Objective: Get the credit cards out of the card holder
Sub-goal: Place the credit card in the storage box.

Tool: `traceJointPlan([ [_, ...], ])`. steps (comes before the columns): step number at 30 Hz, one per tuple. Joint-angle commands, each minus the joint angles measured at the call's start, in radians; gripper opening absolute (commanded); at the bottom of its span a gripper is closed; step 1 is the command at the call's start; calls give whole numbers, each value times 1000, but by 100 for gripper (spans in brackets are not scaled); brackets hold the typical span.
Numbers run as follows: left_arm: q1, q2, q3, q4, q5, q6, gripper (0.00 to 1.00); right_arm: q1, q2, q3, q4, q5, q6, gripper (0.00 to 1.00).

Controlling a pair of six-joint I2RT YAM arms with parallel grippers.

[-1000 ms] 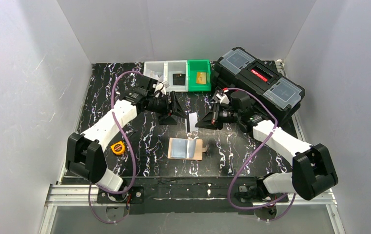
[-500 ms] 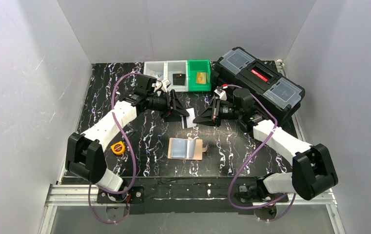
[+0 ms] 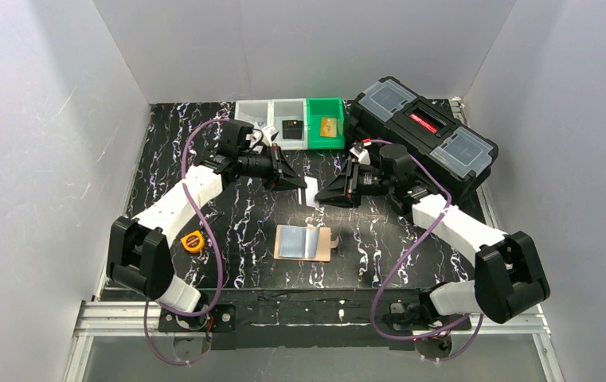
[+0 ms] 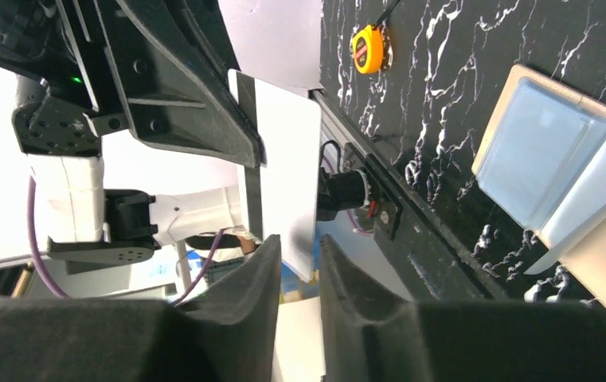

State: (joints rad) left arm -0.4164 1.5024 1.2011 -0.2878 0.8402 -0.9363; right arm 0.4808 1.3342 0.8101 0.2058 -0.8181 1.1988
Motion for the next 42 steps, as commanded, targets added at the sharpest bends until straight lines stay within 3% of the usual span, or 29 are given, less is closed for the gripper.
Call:
traceJointPlan([
  [1,-5,-45,-7,-38,-16,16,0,3,-22,65,-86,28,-86,53],
  [4,-5,-48,50,-149,-102,98,0,3,-49,104,-246,101,-172,92],
  [5,-5,-42,81,-198,-152,147,0,2,-57,123,-310,133,-207,98],
  [12,26,76,334,-448,-457,367,0,1,-123,175,-569,297,-345,98],
  [19,118,228,495,-432,-646,442,0,2,-187,165,-663,349,-395,98],
  [29,233,458,670,-294,-731,528,0,2,-264,145,-735,380,-417,98],
  [42,307,766,910,-132,-704,504,0,2,-288,164,-793,421,-427,98],
])
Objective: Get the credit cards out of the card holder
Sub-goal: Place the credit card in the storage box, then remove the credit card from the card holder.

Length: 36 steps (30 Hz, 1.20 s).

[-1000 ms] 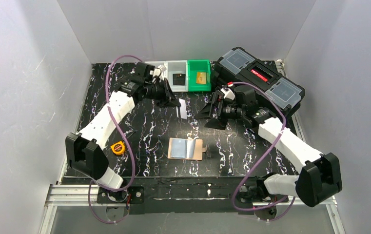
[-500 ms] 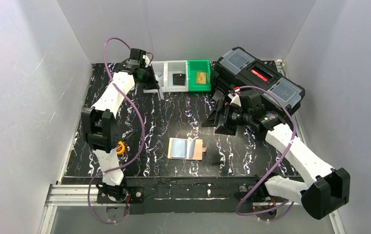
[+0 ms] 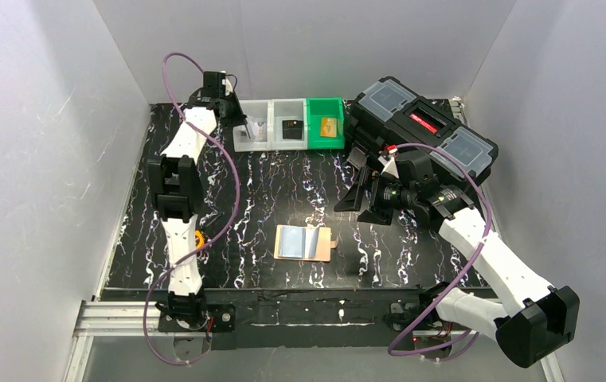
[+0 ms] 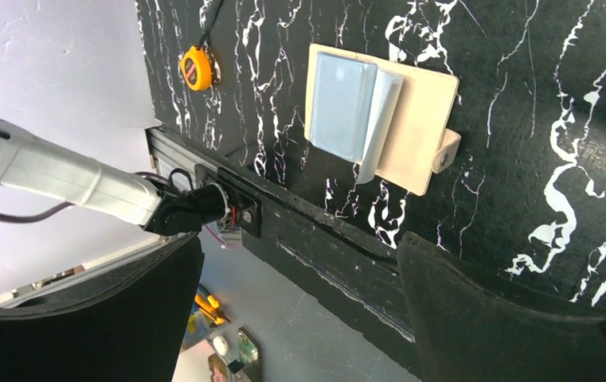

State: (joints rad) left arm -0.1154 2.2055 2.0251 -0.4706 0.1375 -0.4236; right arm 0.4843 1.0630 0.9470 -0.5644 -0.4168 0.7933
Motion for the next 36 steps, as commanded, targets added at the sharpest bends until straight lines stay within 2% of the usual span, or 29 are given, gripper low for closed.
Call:
traceJointPlan([
  [1,8,90,112,50,4,-20,0,-1,-16,29,-29,20,-22,98],
  [6,12,190,228,46,46,-57,0,-1,-23,33,-42,25,-22,98],
  [8,12,211,274,29,55,-58,8,-1,-24,33,-45,25,-22,98],
  [11,16,209,285,16,58,-55,36,-1,-28,30,-43,24,-23,98],
  [14,17,182,275,14,55,-42,49,-1,-29,26,-41,21,-23,98],
  [18,20,122,272,4,54,-27,57,-1,-27,24,-40,23,-25,99],
  [22,20,54,258,-23,68,-28,58,-1,-17,20,-42,38,-40,98],
  [25,19,-40,165,-31,86,-54,59,3,-4,9,-26,54,-41,98],
  [31,-13,-337,-252,-21,146,-129,59,59,68,6,30,121,-13,98],
  [36,-118,-626,-576,-35,134,-135,59,150,169,46,50,209,-1,98],
])
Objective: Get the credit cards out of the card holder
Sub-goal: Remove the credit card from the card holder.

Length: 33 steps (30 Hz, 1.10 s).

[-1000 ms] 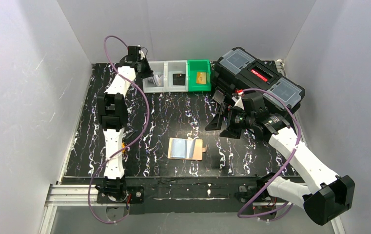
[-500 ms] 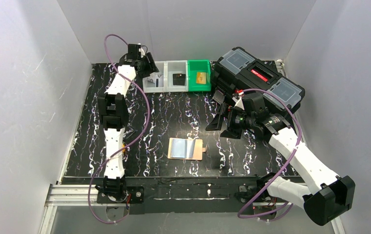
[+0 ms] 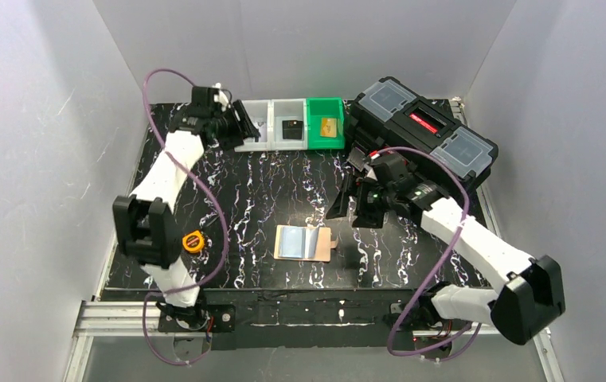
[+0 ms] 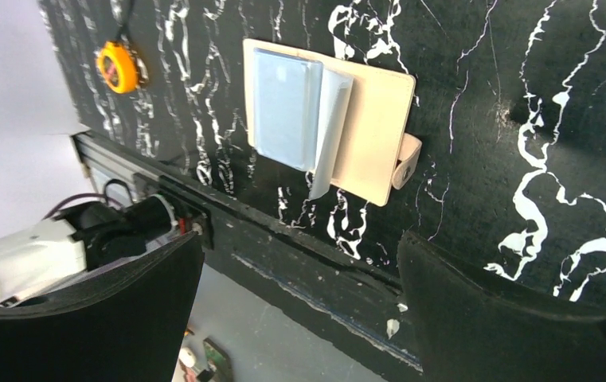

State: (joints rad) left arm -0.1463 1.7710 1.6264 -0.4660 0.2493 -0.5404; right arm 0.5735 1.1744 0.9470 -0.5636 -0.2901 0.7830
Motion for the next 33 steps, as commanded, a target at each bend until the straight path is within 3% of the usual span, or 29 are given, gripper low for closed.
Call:
traceJointPlan([
  [1,-110,-240,-225,-51,15,-20,59,77,79,52,58,89,13,99],
  [8,-260,-529,-494,-174,-54,-49,58,248,269,170,54,222,59,97],
  [11,-263,-602,-574,-280,-134,-31,58,318,378,255,45,264,87,91],
  [12,-262,-586,-585,-333,-173,-9,59,334,442,313,16,268,84,85],
  [18,-260,-551,-653,-294,-107,-12,60,356,635,411,-33,256,65,75],
  [33,-260,-456,-698,-210,-19,-62,57,417,779,480,-100,319,31,71],
])
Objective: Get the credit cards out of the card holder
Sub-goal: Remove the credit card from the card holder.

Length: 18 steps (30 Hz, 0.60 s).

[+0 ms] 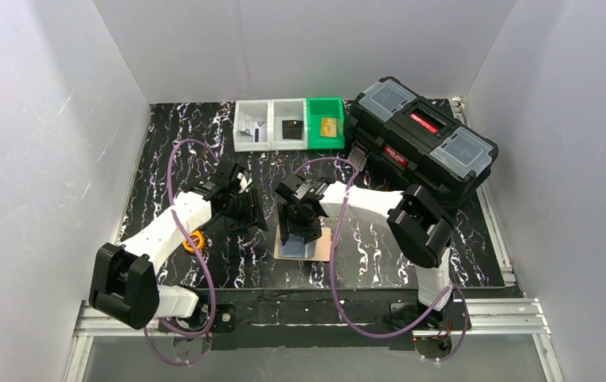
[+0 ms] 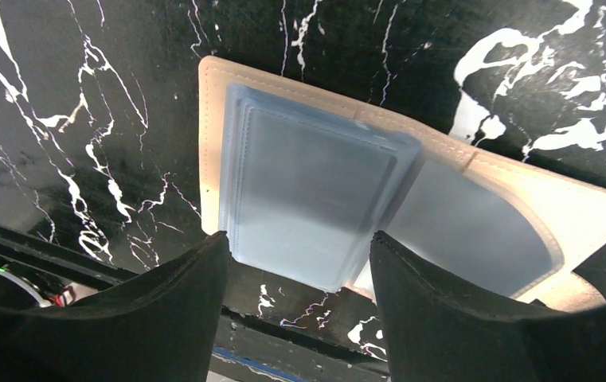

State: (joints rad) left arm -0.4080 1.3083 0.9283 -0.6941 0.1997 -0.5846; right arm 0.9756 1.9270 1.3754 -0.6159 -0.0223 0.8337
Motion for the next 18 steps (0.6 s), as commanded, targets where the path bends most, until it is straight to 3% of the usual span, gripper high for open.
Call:
traceJointPlan([
  [1,1,12,-2,20,34,-20,57,15,33,51,-55,57,-24,71],
  [11,0,54,-19,49,76,-49,54,15,50,-14,-32,56,-93,59],
  [18,-14,89,-33,78,120,-64,51,13,39,-84,28,29,-101,33],
])
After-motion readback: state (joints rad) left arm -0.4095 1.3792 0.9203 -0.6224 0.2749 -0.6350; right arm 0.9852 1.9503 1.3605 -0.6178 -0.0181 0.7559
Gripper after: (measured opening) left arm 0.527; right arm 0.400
